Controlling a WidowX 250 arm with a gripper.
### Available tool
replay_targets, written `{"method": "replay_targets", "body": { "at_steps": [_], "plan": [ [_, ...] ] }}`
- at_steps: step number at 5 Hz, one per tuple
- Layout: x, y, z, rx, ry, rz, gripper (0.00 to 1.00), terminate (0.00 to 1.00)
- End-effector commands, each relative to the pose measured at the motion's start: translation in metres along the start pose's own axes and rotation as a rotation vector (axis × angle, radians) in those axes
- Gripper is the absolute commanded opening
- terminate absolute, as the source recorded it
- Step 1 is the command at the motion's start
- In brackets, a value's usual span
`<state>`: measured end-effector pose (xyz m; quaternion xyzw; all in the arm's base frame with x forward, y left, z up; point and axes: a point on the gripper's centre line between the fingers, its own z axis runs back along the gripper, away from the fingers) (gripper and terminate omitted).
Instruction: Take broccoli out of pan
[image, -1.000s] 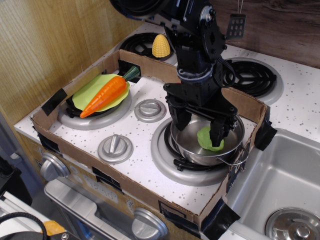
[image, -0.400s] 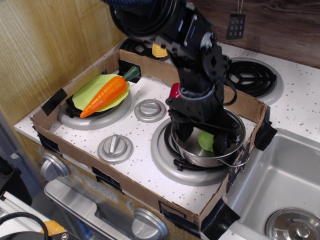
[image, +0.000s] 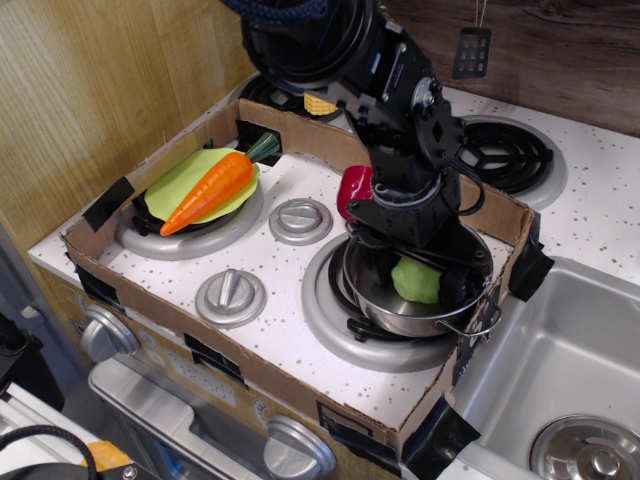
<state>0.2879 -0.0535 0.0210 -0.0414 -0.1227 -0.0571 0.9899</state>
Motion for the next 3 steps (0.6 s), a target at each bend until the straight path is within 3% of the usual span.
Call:
{"method": "replay_targets", "body": {
  "at_steps": [1,3],
  "plan": [
    [0.012,-0.003,0.015,0.041,-0.022,-0.012,0.00,0.00],
    [0.020,0.012,0.056,0.102,0.000,0.030,0.00,0.00]
  ]
}}
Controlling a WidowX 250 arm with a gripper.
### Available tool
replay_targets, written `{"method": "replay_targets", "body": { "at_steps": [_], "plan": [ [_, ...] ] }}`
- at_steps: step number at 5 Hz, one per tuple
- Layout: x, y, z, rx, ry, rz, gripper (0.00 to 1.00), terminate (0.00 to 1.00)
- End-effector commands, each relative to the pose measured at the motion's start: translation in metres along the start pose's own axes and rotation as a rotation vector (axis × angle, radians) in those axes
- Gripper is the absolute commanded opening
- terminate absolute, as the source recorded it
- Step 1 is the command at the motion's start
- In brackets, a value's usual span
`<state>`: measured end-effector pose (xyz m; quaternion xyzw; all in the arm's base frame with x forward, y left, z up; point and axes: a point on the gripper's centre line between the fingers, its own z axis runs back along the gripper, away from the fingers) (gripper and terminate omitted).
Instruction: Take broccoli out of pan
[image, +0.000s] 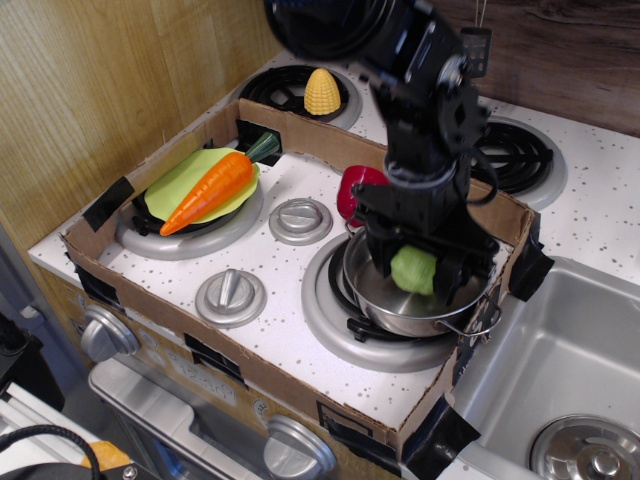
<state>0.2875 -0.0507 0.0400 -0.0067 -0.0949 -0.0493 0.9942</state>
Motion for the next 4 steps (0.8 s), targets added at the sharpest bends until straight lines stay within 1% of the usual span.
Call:
{"method": "replay_targets", "body": {
  "at_steps": [1,2,3,4],
  "plan": [
    [0.016,0.032,0.063,-0.013,0.018,0.114,0.00,0.00],
    [0.016,0.051,0.078,0.068,-0.023,0.057,0.00,0.00],
    [0.018,0.082,0.078,0.151,-0.095,-0.062,0.00,0.00],
    [0.032,0.106,0.070,0.178,-0.148,-0.134,0.00,0.00]
  ]
}}
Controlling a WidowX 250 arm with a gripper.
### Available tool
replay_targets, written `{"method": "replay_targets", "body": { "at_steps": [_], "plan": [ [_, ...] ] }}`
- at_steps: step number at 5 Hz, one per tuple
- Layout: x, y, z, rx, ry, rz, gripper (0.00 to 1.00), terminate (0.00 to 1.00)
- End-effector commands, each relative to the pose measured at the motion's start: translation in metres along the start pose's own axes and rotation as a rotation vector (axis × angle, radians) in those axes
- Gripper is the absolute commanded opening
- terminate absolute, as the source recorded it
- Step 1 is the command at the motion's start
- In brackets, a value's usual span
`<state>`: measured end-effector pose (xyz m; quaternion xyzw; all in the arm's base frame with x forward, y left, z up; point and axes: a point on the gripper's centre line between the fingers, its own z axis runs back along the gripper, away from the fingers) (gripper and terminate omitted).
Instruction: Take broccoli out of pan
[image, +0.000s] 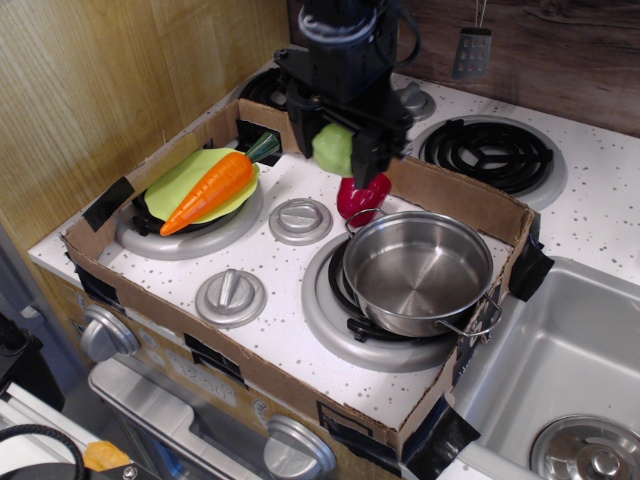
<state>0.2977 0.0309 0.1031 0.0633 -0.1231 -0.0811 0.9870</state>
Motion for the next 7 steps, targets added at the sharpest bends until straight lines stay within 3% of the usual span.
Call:
{"method": "replay_targets", "body": {
  "at_steps": [1,4,5,6,7],
  "plan": [
    [0.031,0.043,-0.016,0.021,-0.097,-0.102,0.00,0.00],
    [0.054,0.054,-0.062,0.005,-0.166,-0.171,0.00,0.00],
    [0.060,0.056,-0.065,-0.001,-0.150,-0.195,0.00,0.00],
    [0.065,0.056,-0.061,0.015,-0.142,-0.221,1.00,0.00],
    [0.070,0.055,-0.048,0.042,-0.057,-0.272,1.00,0.00]
  ]
}}
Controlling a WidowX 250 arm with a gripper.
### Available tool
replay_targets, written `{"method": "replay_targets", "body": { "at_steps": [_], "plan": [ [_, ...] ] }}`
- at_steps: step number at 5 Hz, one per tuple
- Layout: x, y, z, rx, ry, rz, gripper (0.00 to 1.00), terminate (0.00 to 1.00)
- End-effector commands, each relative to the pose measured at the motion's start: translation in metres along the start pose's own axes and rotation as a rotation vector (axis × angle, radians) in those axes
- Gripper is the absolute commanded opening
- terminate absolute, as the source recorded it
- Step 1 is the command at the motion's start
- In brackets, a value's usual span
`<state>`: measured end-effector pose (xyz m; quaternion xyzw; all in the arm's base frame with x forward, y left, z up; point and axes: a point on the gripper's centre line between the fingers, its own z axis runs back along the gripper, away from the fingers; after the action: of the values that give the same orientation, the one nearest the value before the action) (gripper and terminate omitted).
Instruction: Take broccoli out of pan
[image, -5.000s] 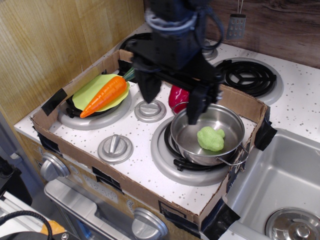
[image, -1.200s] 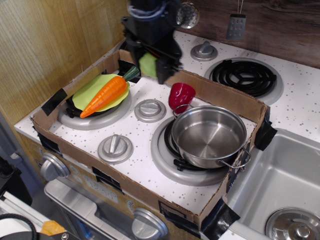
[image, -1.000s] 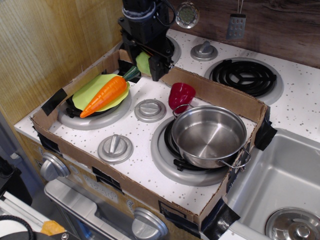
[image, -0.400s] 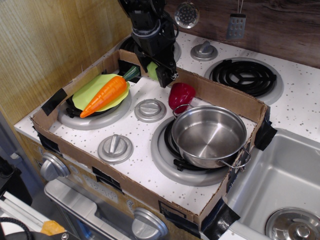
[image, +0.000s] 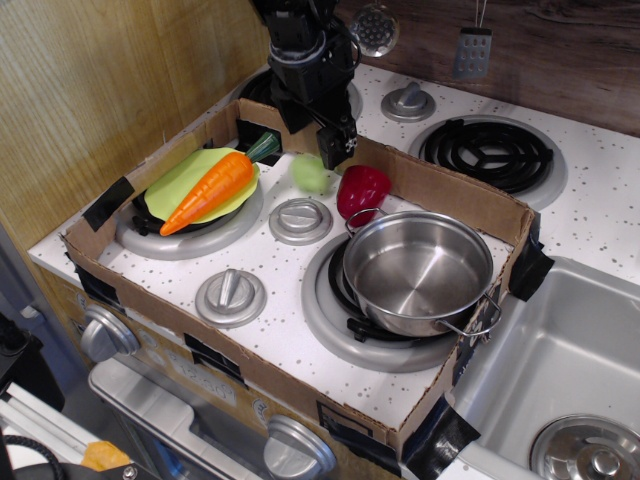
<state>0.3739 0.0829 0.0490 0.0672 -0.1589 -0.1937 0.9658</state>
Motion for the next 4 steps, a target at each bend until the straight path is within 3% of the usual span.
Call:
{"method": "replay_targets", "body": {
  "at_steps": [1,2,3,4],
  "plan": [
    [0.029,0.001,0.047,0.085,0.083,-0.083,1.00,0.00],
    [0.042,-0.010,0.075,0.129,0.154,-0.099,1.00,0.00],
    [0.012,-0.034,0.090,0.154,0.187,-0.075,1.00,0.00],
    [0.003,-0.046,0.100,0.133,0.206,-0.052,1.00,0.00]
  ]
}}
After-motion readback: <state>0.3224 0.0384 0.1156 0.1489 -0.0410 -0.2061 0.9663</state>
